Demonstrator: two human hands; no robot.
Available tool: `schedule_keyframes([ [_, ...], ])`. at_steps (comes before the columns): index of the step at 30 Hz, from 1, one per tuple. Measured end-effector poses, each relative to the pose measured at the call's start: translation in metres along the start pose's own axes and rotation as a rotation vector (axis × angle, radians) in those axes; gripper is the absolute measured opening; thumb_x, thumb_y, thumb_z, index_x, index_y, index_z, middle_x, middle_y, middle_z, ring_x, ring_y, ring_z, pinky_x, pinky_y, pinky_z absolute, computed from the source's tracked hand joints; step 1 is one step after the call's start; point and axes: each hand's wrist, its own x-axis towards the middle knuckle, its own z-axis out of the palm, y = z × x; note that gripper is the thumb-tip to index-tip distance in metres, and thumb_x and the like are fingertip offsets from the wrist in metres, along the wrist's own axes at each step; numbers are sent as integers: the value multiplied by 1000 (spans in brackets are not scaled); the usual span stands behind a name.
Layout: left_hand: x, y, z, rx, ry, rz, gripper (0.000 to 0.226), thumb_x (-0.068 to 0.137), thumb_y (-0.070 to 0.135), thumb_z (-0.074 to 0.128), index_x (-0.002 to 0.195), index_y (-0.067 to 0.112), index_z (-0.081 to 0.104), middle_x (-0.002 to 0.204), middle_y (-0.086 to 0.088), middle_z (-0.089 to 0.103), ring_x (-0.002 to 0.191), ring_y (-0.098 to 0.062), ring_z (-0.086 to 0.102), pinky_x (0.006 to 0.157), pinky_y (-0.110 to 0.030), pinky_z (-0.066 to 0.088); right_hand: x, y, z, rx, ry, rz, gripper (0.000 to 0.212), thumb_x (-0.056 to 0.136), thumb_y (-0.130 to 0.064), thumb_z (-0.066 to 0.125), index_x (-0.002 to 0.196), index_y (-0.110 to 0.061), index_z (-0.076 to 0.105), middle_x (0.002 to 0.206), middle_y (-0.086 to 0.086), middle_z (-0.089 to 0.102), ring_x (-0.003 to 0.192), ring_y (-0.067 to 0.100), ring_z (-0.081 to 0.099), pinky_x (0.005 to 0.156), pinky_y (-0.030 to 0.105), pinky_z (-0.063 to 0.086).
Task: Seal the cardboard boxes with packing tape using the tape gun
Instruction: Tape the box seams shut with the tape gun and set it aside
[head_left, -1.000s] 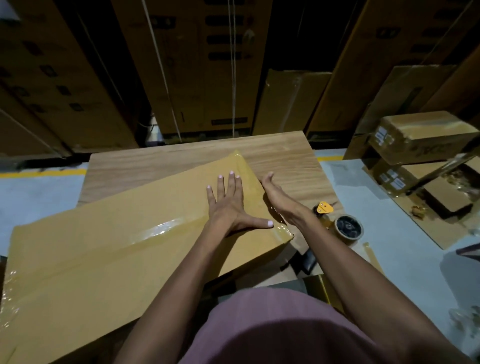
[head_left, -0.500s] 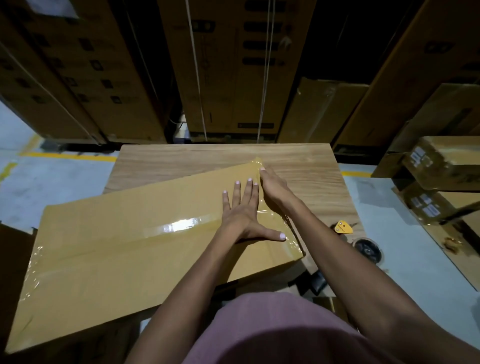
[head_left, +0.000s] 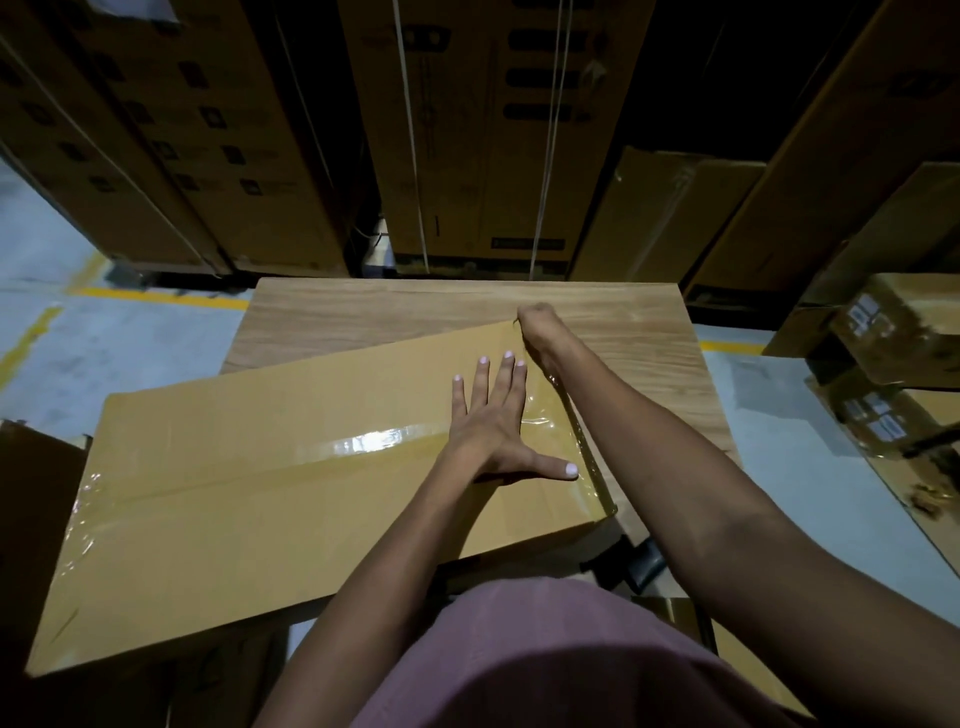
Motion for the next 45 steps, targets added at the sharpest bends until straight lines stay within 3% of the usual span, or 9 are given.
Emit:
schedule_keyframes([
  [3, 0, -1, 0, -15, 10, 2, 154, 55, 95, 63, 154, 22, -31, 154, 7, -48, 136, -22, -52, 108, -51, -34, -2, 9, 1, -4, 131, -62, 52, 103, -37, 50, 151, -24, 36, 139, 10, 57, 121, 32, 58, 101, 45, 49],
  [8, 1, -2, 3, -7, 23, 9, 155, 54, 97, 60, 155, 21, -30, 154, 6, -48, 135, -21, -52, 109, -51, -35, -18, 29, 6, -267, 360, -393, 45, 93, -48, 64, 131, -28, 49, 123, -3, 64, 115, 21, 57, 97, 47, 49],
  [13, 2, -3, 2, -23, 28, 13, 155, 54, 95, 63, 154, 22, -31, 154, 7, -48, 135, -21, -52, 107, -50, -36, -9, 18, 7, -9, 256, -174, 52, 89, -66, 52, 120, -24, 58, 109, -1, 66, 101, 24, 64, 88, 45, 55],
  [20, 1, -2, 2, -19, 30, 0, 154, 54, 96, 62, 155, 24, -30, 155, 7, -47, 137, -22, -51, 110, -52, -34, -5, 16, 1, -30, 98, -107, 46, 91, -46, 58, 112, -6, 65, 102, 9, 65, 93, 28, 61, 69, 34, 44],
  [27, 2, -1, 1, -23, 14, 1, 154, 55, 96, 61, 155, 22, -29, 154, 6, -48, 136, -22, -51, 111, -54, -33, -12, 10, 7, -376, 209, -92, 88, 81, -87, 48, 132, -16, 59, 122, 7, 66, 114, 33, 62, 99, 51, 49],
  [31, 2, -2, 1, -30, 10, 12, 155, 54, 96, 62, 155, 21, -29, 154, 6, -47, 137, -23, -50, 114, -54, -30, -27, 21, 1, -467, 162, -288, 60, 107, -58, 28, 157, -25, 35, 146, 12, 57, 139, 36, 43, 108, 53, 41],
  [35, 2, -3, 6, -35, 47, 22, 155, 55, 95, 63, 154, 22, -31, 156, 5, -45, 138, -23, -50, 114, -55, -29, -62, 58, -10, -538, 159, -356, 53, 111, -38, 27, 162, -31, 18, 133, 13, 64, 129, 39, 50, 97, 50, 45],
  [39, 3, -4, 8, -15, 56, 26, 154, 55, 96, 61, 154, 21, -30, 156, 3, -44, 138, -24, -49, 115, -57, -27, -70, 63, -12, -585, 219, -267, 44, 109, -44, 26, 140, -21, 48, 118, 12, 68, 111, 36, 60, 90, 47, 48],
  [45, 5, -8, 8, -25, 46, 40, 155, 53, 100, 56, 155, 20, -29, 157, 2, -43, 139, -24, -48, 114, -57, -29, -34, 26, -13, -545, 132, -79, 76, 102, -68, 24, 116, -10, 71, 113, 14, 71, 107, 37, 64, 98, 49, 50],
])
